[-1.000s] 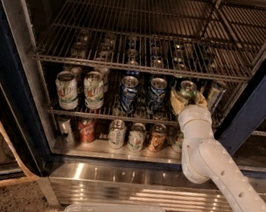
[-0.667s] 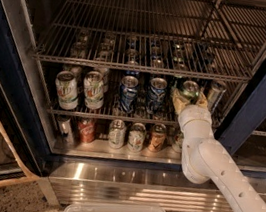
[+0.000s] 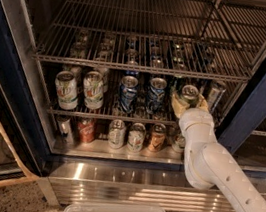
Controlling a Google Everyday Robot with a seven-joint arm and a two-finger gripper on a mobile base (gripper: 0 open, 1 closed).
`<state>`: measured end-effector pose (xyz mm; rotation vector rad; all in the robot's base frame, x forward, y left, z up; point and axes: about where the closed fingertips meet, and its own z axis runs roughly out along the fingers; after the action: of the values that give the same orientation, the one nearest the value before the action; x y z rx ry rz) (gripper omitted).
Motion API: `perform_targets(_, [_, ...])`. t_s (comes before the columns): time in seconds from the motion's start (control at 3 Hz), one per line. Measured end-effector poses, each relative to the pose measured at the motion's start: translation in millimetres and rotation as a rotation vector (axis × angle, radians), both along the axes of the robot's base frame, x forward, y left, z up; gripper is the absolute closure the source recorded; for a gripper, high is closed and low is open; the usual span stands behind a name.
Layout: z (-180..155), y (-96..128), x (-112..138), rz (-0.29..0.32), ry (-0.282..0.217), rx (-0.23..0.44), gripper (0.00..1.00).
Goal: Pick green can from middle shelf of fridge
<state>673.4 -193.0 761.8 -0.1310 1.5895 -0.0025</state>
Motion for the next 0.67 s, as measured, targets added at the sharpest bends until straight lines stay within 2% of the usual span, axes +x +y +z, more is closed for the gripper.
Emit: perform_targets(0.67, [13, 12, -50, 0.063, 0.011, 0.001, 1.0])
